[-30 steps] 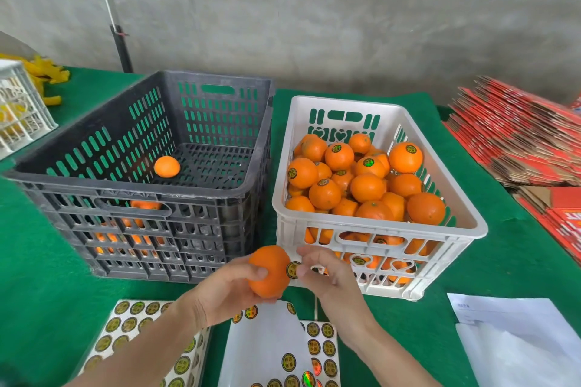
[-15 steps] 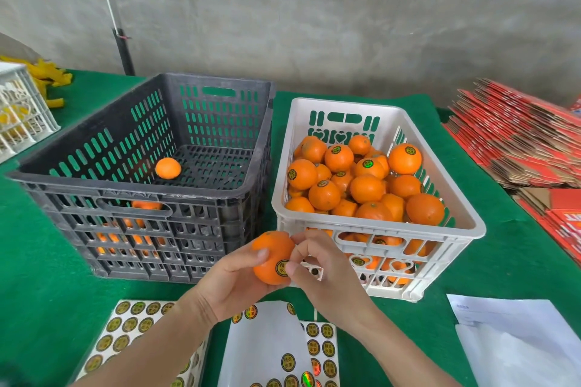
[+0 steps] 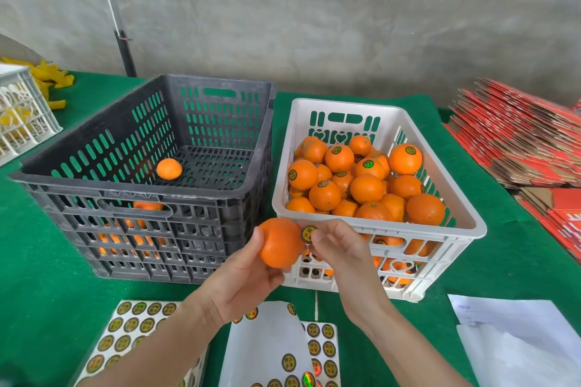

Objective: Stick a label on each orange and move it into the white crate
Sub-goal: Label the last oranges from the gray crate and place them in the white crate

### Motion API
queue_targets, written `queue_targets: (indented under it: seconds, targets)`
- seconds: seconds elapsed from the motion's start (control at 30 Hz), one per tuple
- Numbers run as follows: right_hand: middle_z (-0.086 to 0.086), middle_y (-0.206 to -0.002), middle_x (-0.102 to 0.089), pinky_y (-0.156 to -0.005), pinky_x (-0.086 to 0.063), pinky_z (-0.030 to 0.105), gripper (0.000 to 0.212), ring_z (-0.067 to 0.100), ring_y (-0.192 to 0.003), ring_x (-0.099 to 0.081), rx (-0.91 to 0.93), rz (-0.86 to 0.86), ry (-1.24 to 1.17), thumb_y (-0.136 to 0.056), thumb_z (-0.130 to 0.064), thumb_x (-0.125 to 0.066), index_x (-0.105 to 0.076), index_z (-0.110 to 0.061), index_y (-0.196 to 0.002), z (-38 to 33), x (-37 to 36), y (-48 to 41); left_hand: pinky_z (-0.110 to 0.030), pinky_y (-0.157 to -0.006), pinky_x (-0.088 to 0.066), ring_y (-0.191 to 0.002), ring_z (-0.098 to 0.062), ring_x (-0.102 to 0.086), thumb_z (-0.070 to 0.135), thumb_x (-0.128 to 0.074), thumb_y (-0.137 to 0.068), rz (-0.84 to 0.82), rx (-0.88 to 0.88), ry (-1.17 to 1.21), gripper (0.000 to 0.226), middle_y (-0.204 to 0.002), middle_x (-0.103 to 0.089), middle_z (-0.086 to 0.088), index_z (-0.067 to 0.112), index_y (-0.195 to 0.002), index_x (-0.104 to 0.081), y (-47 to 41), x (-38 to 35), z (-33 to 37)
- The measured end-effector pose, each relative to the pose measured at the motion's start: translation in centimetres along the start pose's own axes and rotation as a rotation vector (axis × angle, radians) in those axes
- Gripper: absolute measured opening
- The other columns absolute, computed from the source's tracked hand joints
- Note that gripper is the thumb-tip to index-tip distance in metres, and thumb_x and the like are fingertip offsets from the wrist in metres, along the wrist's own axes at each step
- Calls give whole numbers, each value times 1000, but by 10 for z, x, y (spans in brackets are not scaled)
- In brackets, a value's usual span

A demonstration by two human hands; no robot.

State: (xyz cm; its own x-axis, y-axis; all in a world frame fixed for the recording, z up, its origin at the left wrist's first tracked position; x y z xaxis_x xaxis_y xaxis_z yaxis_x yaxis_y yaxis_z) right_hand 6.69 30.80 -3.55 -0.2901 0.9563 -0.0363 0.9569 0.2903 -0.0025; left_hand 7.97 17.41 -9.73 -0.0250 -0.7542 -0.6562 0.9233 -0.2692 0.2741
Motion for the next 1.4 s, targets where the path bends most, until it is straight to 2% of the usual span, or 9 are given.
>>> queue_targets:
  seconds: [0.13,0.2,0.37,0.57,0.9,1.03,1.23,1.3,1.4]
  targets:
    - [-11,-99,-71,-74,-48,8,17,1,-96,-62,18,-4,-49,-93,-17,-52,-66,-19,-103,-2,2,-1,-39,-79,-56,-103,-36,-65,12,-95,-39,-128,-61,66,82,-118,-64,-19,11,-116,-67,3,-10,6]
    - [-12,-101,-69,-74,-47,7,17,-2,-98,-60,34,2,-43,-92,-17,-54,-67,-22,-102,-2,1,0,-43,-84,-55,-104,-36,-64,5,-93,-37,-119,-101,81,93,-117,-64,-18,9,-123,-59,1,-12,7]
    - [-11,-116,-60,-78,-40,12,12,0,-108,-52,21,-15,90,-89,-17,-60,-62,-19,-77,1,-4,1,-33,-77,-52,-91,-20,-66,22,-97,-37,-69,-107,10,110,-109,-65,-9,16,-134,-47,3,-18,7]
    - [-16,-115,-54,-79,-39,10,15,-2,-109,-48,50,-14,222,-88,-16,-60,-60,-21,-74,0,-7,-1,-30,-83,-55,-96,-19,-67,50,-89,-48,-63,-103,66,78,-116,-68,-10,16,-115,-69,1,-26,5]
    - [-31,-105,-50,-87,-48,23,15,-2,-102,-52,275,159,449,-85,-26,-65,-52,-31,-82,-3,-8,3,-36,-80,-56,-103,-26,-65,40,-92,-49,-4,-110,150,102,-121,-63,-16,8,-136,-47,5,-28,4]
    - [-21,-100,-59,-80,-51,20,42,-1,-93,-59,163,121,330,-74,-34,-76,-41,-37,-98,-4,0,-4,-34,-77,-56,-98,-24,-67,39,-93,-45,7,-118,136,109,-122,-63,-16,10,-137,-45,9,-26,8]
    - [-37,-113,-43,-77,-46,8,44,-10,-108,-46,249,-8,413,-76,-47,-61,-37,-52,-113,-7,-10,4,-42,-94,-49,-113,-32,-58,45,-87,-58,-51,-226,-82,95,-125,-59,-15,10,-135,-43,14,-36,16]
    - [-39,-118,-38,-83,-42,7,56,-11,-112,-42,367,0,446,-74,-44,-65,-35,-48,-121,-17,-12,5,-35,-89,-52,-109,-26,-61,48,-77,-71,-57,-292,-204,72,-121,-61,-10,16,-129,-47,14,-46,26]
    - [-39,-115,-39,-82,-42,6,68,-11,-109,-44,473,102,428,-67,-34,-78,-37,-43,-120,-38,-1,-13,-27,-91,-50,-112,-12,-59,51,-38,-96,56,-489,-738,29,-121,-60,7,39,-120,-50,2,-62,62]
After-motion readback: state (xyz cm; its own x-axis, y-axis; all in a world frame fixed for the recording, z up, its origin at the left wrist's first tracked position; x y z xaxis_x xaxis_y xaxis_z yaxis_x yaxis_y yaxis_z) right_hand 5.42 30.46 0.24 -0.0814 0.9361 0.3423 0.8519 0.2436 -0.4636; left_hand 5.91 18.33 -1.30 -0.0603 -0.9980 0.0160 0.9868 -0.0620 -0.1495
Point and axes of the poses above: each hand's wrist, its own y-axis away from the middle knuckle, its own x-axis out of the back of the hand, z = x × y, the point moved 5 cm from there along -y, towards the middle knuckle
